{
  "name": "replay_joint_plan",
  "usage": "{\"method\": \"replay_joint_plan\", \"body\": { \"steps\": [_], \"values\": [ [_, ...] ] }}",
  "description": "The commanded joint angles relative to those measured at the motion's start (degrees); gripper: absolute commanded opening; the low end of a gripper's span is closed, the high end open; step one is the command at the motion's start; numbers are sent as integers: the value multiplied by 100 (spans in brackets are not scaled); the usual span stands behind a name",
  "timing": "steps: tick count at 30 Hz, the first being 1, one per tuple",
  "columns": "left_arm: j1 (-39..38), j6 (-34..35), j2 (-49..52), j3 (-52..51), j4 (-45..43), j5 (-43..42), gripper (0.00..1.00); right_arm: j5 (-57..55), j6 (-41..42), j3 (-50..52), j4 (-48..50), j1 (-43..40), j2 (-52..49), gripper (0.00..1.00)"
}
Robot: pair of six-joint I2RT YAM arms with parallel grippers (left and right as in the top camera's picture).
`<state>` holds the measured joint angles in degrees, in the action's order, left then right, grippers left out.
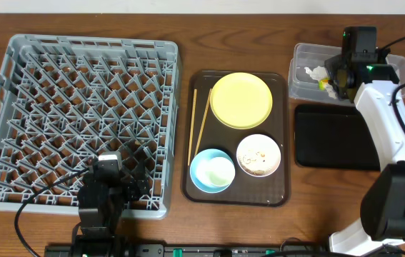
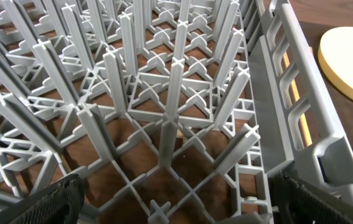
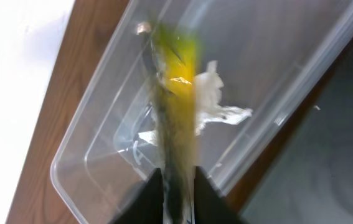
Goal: Sort waste into correct bins and load items into the dishwasher
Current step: 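Carry the wrapper with the right gripper and release it into the clear bin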
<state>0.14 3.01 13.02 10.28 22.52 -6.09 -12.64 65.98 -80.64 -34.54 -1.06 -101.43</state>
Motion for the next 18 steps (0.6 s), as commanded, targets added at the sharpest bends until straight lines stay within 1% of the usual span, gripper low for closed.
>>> {"method": "replay_joint_plan", "body": {
  "steps": [1,2,3,4,5,6,7,9,18],
  "values": [
    [-22,46,-4,125,-4,-76,99,186,-535,-17,400,-9,20,35],
    [-22,46,-4,125,-7,-76,99,398,-938,-17,614,-4,20,42],
    [-24,46,-4,125,-7,-76,99,643,-1360,-17,817,-4,20,44],
    [-24,46,-4,125,-4,-76,99,802,-1620,-17,918,-4,20,45],
    [-22,46,-4,125,-4,-76,99,922,-1812,-17,955,-2,20,43],
    [-22,48,-4,125,-4,-76,99,997,-1958,-17,944,2,20,38],
    [-24,46,-4,125,-4,-76,99,1220,-2542,-17,822,22,15,11],
    [-24,46,-4,125,-4,-76,99,1187,-2889,-17,664,72,15,1],
    [-24,46,-4,125,-2,-76,99,1073,-3635,-13,236,140,-13,2]
  ]
}}
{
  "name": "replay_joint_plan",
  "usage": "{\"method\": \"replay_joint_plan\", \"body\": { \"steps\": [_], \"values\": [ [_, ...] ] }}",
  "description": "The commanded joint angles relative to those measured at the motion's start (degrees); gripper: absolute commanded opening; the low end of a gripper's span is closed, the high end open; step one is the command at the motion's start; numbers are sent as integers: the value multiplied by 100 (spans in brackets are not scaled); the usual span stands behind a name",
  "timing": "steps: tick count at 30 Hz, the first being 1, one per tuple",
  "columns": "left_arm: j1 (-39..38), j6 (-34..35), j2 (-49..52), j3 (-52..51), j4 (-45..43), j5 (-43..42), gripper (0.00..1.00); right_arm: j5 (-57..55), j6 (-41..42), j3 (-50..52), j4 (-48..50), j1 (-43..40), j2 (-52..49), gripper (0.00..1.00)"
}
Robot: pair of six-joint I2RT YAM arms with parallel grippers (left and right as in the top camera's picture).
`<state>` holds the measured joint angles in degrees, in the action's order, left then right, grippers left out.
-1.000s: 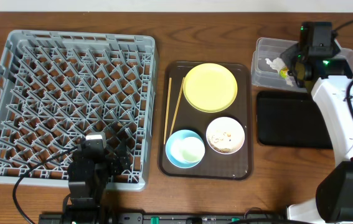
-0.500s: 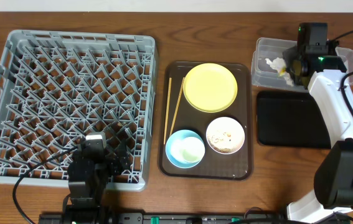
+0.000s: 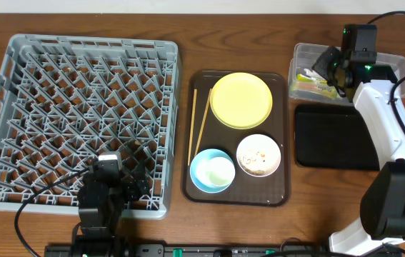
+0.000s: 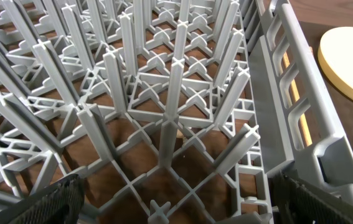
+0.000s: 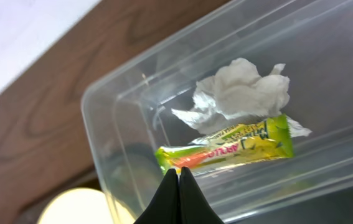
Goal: Sort waste into correct bins and load items into the dishwasher
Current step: 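Carry the wrapper with the right gripper and release it into the clear bin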
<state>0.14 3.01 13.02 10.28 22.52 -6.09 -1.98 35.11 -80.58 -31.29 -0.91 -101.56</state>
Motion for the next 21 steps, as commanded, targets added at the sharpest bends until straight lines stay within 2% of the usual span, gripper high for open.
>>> {"method": "replay_joint_plan", "body": {
  "steps": [1,7,12,21],
  "values": [
    [-24,46,-4,125,-2,-76,99,9,-621,-20,-120,127,-11,3],
    [-24,46,-4,125,-2,-76,99,103,-876,-17,-271,140,-337,6],
    [-24,46,-4,125,35,-76,99,570,-1257,-17,-291,175,-625,1],
    [-24,46,-4,122,83,-76,99,608,-1700,-20,-356,155,-374,2]
  ]
}}
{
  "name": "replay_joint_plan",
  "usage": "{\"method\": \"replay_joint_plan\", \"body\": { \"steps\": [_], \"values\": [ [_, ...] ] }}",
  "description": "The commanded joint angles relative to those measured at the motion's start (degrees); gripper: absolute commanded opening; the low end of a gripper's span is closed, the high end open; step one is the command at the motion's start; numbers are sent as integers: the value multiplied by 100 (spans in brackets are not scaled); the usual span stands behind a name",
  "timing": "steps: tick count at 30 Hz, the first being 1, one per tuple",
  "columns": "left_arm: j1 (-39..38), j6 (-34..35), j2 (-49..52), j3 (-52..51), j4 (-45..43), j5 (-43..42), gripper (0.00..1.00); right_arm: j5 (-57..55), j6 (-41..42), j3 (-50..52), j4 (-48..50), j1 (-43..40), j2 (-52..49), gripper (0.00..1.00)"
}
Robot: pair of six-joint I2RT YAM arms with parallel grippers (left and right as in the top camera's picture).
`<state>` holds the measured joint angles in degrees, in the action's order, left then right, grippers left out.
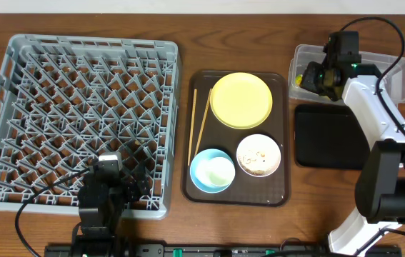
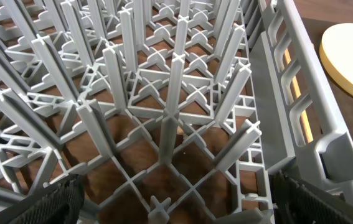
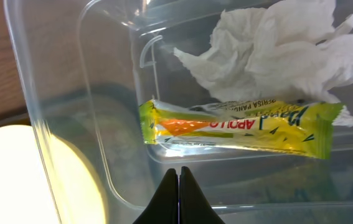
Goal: Sort waste into correct bins and load items into the dishwasher
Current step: 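Carry the wrapper with the right gripper and release it into the clear bin, then reach the right gripper to the pink rice bowl and grip its rim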
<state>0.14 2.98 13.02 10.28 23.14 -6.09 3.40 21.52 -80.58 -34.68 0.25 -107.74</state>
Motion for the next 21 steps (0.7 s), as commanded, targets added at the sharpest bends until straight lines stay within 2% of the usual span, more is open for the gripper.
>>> {"method": "replay_joint_plan", "body": {
  "steps": [1,6,12,17,21],
  "values": [
    [-24,48,-4,122,20,-76,99,70,-382,-20,-24,42,269,3],
    [-22,48,-4,122,20,-76,99,72,-721,-20,-162,39,343,4],
    [-24,48,-4,122,20,-76,99,74,-748,-20,-245,13,461,7],
    [-22,48,-4,122,22,-76,99,83,-750,-22,-243,20,682,13],
    [-24,48,-4,122,22,-76,99,562,-1067,-22,-330,28,861,19]
  ]
}}
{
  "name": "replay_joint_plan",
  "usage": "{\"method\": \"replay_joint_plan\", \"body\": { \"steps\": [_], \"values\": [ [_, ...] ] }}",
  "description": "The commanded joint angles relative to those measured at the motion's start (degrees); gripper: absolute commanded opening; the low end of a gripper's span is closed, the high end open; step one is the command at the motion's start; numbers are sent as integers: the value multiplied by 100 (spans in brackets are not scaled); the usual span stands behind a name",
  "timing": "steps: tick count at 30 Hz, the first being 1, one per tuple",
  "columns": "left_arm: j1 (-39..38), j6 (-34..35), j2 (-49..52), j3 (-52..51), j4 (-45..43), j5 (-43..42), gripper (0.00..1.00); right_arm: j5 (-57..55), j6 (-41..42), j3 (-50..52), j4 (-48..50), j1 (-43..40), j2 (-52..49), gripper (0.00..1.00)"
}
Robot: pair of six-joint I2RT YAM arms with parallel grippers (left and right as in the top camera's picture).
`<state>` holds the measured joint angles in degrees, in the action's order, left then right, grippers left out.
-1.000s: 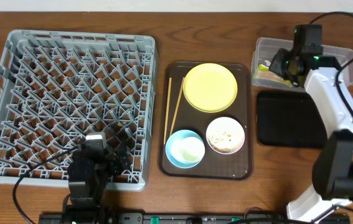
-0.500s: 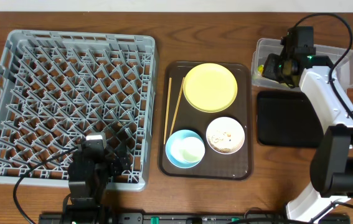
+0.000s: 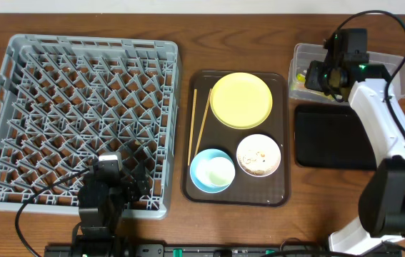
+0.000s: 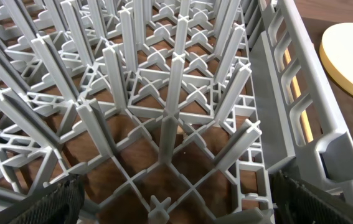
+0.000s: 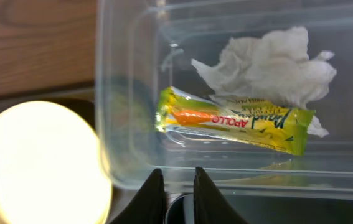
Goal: Sort waste into correct bins and load items into the dishwasher
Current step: 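Reach the right gripper to the pink rice bowl and grip its rim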
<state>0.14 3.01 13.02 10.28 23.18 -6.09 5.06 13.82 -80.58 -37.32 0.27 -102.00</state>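
A yellow-green snack wrapper [image 5: 235, 121] lies in the clear plastic bin [image 5: 104, 124] against a crumpled white tissue [image 5: 269, 62]. My right gripper [image 5: 174, 194] hovers over the bin's near left wall, its fingers a little apart with nothing between them; from overhead it is at the bin's left end [image 3: 323, 75]. The brown tray [image 3: 282, 187] holds a yellow plate [image 3: 241, 100], chopsticks [image 3: 201, 125], a blue bowl [image 3: 212, 171] and a white bowl with crumbs [image 3: 258, 155]. My left gripper [image 4: 176, 202] stands wide open over the front right corner of the grey dish rack [image 4: 288, 106].
A black bin [image 3: 334, 135] lies on the table just below the clear bin. The dish rack [image 3: 91, 41] fills the left half of the table, its pegs bare. The right arm's cable loops over the back right corner.
My right gripper's fingers, pressed together before, now stand slightly apart. Its view has shifted so that more of the yellow plate shows. The wrapper, the tissue and the left arm have not moved.
At first my right gripper was shut on the yellow wrapper above the clear bin. Then the wrapper lay in the bin beside the tissue, with the fingers together and empty. The gripper then stood nearer the bin's left end, and now its fingers are parted.
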Motion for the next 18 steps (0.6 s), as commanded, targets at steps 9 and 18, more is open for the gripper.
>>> {"method": "replay_joint_plan", "body": {
  "steps": [9,18],
  "values": [
    [-24,46,-4,122,15,-76,99,1145,-1071,-20,-1692,332,391,41],
    [-24,46,-4,122,17,-76,99,1141,-1178,-17,-3040,1040,391,43]
  ]
}}
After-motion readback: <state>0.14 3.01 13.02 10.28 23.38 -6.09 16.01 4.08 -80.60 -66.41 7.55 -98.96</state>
